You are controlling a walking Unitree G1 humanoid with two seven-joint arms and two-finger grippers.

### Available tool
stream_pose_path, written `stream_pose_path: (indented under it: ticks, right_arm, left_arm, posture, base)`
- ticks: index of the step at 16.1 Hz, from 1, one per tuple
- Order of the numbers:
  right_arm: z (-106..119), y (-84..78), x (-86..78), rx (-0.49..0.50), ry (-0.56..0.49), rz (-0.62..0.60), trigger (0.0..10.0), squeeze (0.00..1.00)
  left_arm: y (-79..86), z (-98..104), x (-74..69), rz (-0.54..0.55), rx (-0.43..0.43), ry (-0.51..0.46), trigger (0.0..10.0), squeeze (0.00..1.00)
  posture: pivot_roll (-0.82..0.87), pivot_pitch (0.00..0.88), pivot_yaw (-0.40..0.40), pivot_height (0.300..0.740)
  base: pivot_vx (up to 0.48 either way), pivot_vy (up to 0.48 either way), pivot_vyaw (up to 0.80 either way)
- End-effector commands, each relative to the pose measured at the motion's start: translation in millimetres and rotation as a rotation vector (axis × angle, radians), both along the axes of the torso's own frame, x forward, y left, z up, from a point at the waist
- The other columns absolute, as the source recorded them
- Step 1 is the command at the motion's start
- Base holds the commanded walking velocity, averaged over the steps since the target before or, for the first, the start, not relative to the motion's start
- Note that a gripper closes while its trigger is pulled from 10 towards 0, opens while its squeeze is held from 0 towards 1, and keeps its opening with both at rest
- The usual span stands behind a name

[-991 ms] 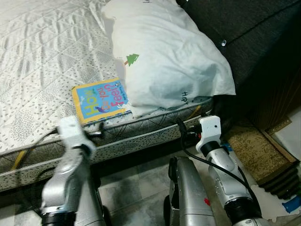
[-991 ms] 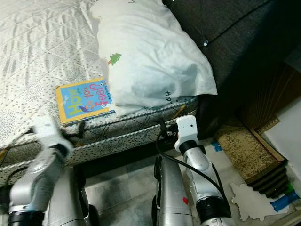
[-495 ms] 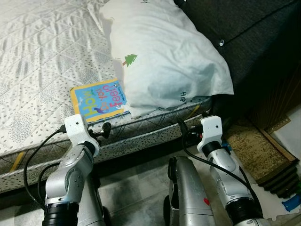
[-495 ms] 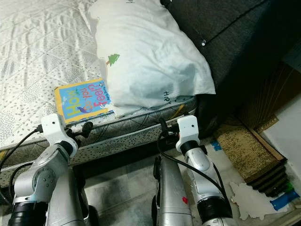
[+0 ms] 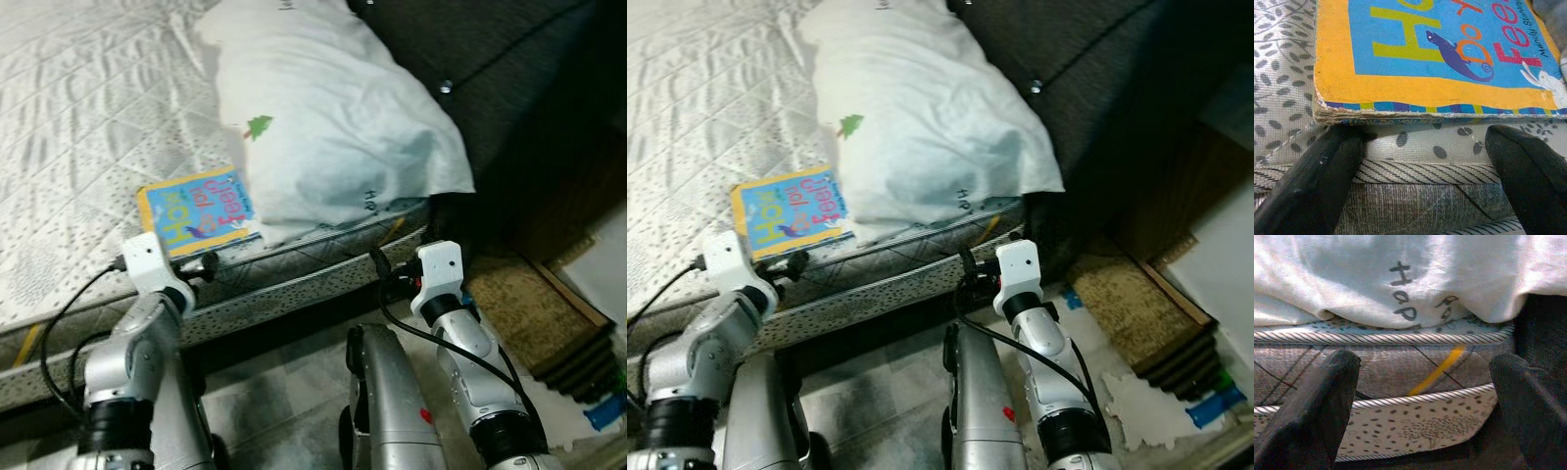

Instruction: Clean up the room

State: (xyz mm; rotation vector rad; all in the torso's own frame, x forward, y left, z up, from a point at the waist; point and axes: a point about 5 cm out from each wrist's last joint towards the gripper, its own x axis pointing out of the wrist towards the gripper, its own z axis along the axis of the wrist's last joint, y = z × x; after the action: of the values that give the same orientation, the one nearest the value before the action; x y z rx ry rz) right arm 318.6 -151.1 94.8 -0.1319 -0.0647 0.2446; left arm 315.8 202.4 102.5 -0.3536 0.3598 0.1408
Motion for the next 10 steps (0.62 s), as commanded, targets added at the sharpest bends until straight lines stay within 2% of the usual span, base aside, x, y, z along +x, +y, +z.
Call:
stream_pose_path:
  ticks: [1,3,4,5,10]
  right_arm:
    - [-4.0,-1.3,-1.9,-0.007,0.012,-0.004,10.0,0.00]
    - [-4.2,-1.4,-1.9,-0.008,0.012,-0.003,10.0,0.00]
    - [-4.3,-1.5,-1.7,-0.008,0.013,-0.003,10.0,0.00]
    - [-4.6,-1.6,-1.6,-0.009,0.014,-0.002,10.0,0.00]
    - [-5.4,-2.4,-1.3,-0.015,0.016,0.001,10.0,0.00]
  left_arm:
    - [25.8,-12.4,-7.1,0.089,0.022,0.057,10.0,0.18]
    - [30.1,-12.2,-7.0,0.103,0.027,0.056,10.0,0.11]
    - [31.0,-12.2,-7.1,0.107,0.029,0.056,10.0,0.02]
    - [32.5,-12.7,-7.8,0.112,0.031,0.057,10.0,0.00]
    - [43.1,-12.3,-11.1,0.142,0.062,0.054,10.0,0.00]
  posture:
    - [-0.06,0.181,-0.033,0.480]
    - [-0.05,0.180,-0.033,0.480]
    - [-0.05,0.181,-0.034,0.480]
    - [-0.05,0.180,-0.035,0.480]
    - [-0.05,0.175,-0.037,0.480]
  base:
    - [0.000,0.000,0.00]
    - [0.000,0.000,0.00]
    - [0.000,0.000,0.00]
    - [0.000,0.000,0.00]
    - [0.000,0.000,0.00]
